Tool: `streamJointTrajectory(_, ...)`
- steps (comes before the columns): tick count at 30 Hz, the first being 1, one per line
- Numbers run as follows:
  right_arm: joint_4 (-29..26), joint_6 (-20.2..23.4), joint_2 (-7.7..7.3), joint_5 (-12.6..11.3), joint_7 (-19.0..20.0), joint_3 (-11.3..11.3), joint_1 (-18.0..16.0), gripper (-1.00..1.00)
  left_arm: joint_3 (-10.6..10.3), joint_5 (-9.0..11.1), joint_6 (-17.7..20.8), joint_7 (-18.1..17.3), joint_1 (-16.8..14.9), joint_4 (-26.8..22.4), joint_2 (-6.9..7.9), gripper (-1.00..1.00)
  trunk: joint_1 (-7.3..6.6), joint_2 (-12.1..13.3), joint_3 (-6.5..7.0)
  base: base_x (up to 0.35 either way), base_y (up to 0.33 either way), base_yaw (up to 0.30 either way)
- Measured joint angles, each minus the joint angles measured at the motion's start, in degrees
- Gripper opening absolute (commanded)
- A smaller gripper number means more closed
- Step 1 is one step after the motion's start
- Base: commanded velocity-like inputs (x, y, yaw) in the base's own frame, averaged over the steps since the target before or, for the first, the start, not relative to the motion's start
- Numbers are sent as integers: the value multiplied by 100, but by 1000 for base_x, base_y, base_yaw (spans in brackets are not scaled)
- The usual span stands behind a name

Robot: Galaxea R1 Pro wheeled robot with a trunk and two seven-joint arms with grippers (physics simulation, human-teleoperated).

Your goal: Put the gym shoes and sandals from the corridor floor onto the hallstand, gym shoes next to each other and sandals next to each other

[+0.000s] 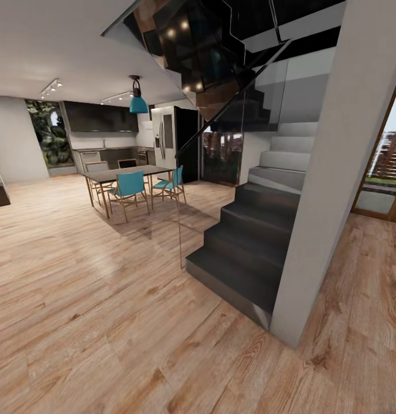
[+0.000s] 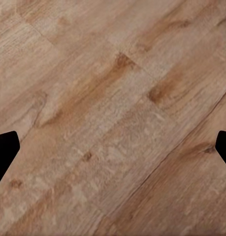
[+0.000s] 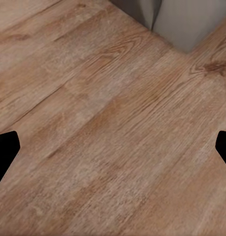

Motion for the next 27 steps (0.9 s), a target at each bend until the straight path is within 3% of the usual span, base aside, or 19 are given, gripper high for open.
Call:
streamJointTrajectory(8,-32,2,7,-4,-6,-11,0,100,-6,-3,-4,7,20,15,6,100,0,0,0,0,0,-22)
streamJointTrajectory(18,-31,5,8,-6,-12,-15,1,100,14,17,-210,73,30,20,52,100,0,0,0,0,0,-240)
streamJointTrajectory(27,-2,5,8,-6,-8,-15,1,100,-19,-16,-400,583,37,22,16,100,0,0,0,0,0,-285)
